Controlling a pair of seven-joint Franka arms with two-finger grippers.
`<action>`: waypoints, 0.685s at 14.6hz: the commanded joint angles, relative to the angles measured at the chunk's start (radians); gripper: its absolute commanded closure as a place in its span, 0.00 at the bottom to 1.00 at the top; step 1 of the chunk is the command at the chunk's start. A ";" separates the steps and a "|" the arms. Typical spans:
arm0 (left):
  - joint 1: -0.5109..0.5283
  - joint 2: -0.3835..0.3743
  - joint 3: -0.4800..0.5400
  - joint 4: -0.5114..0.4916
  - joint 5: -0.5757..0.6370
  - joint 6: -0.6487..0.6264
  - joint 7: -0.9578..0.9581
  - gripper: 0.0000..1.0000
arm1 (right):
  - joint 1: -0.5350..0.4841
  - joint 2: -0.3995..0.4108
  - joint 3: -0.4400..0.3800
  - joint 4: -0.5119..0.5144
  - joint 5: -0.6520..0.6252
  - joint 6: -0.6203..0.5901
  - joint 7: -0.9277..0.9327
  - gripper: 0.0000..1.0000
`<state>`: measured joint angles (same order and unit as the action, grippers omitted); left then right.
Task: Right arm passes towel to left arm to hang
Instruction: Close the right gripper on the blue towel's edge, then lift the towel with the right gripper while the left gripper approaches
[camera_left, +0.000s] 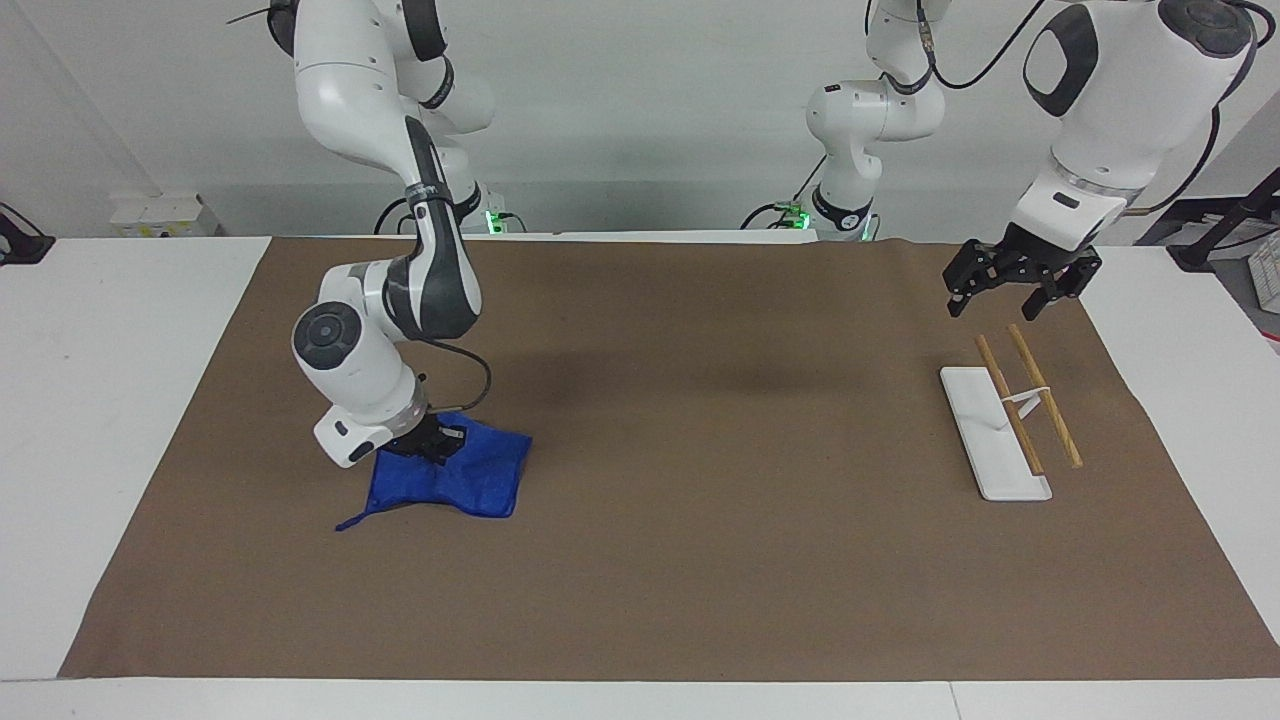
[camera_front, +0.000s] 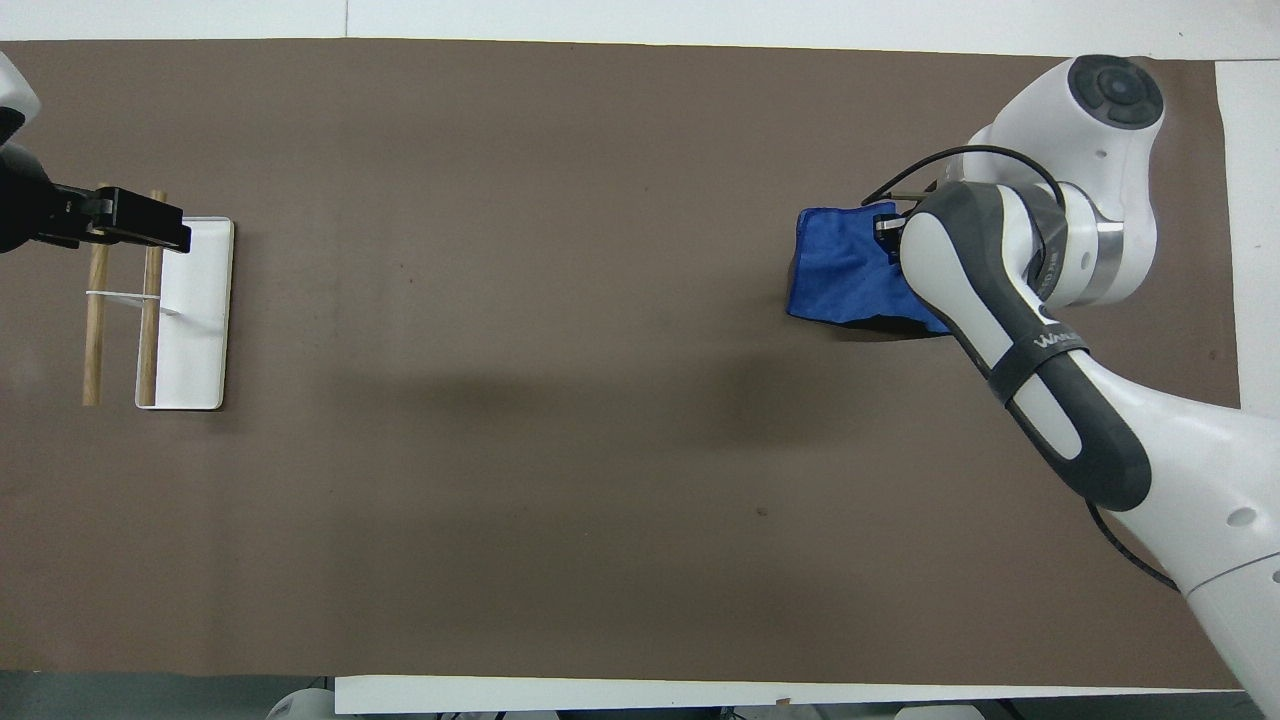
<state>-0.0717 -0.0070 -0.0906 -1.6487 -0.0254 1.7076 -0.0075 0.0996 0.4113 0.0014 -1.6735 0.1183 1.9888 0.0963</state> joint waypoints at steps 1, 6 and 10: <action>-0.004 -0.016 -0.003 -0.014 0.013 0.027 -0.006 0.01 | -0.003 0.001 0.003 0.098 0.082 -0.126 -0.013 1.00; -0.007 -0.014 -0.043 -0.017 0.012 0.049 -0.234 0.01 | 0.002 -0.020 0.003 0.173 0.374 -0.225 0.176 1.00; -0.016 -0.016 -0.061 -0.028 0.001 0.086 -0.629 0.04 | 0.025 -0.026 0.003 0.172 0.650 -0.209 0.336 1.00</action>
<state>-0.0761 -0.0070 -0.1488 -1.6492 -0.0263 1.7590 -0.4522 0.1130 0.3910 0.0029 -1.5014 0.6646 1.7784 0.3633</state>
